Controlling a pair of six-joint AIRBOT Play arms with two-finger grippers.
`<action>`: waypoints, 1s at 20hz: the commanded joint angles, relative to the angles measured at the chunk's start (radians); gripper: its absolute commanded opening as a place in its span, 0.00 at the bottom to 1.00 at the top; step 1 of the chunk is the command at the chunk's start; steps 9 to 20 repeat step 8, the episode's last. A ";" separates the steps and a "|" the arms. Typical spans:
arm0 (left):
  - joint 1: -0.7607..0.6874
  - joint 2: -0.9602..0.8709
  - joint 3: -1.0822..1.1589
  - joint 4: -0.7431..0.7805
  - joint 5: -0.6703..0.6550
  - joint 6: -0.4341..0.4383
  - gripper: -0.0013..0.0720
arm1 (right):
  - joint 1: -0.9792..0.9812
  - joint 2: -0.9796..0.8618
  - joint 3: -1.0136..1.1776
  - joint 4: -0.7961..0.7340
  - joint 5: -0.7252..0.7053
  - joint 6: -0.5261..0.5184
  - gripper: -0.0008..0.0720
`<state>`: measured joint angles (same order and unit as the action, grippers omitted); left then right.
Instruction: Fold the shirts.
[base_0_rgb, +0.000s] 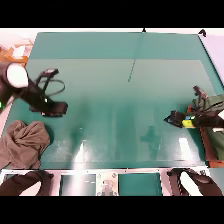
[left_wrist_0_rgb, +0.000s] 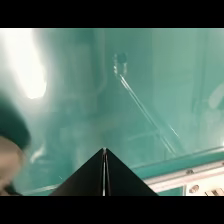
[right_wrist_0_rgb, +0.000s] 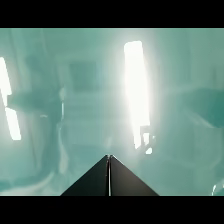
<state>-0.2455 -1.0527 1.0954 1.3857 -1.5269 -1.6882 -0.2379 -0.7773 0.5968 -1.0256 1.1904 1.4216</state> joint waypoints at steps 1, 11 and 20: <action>-0.032 0.122 -0.153 -0.015 0.047 -0.067 0.05 | 0.106 0.066 -0.100 0.005 -0.032 -0.005 0.04; -0.032 0.124 -0.152 -0.018 0.077 -0.085 0.05 | 0.107 0.066 -0.102 0.005 -0.030 -0.005 0.04; -0.032 0.124 -0.152 -0.018 0.077 -0.085 0.05 | 0.107 0.066 -0.102 0.005 -0.030 -0.005 0.04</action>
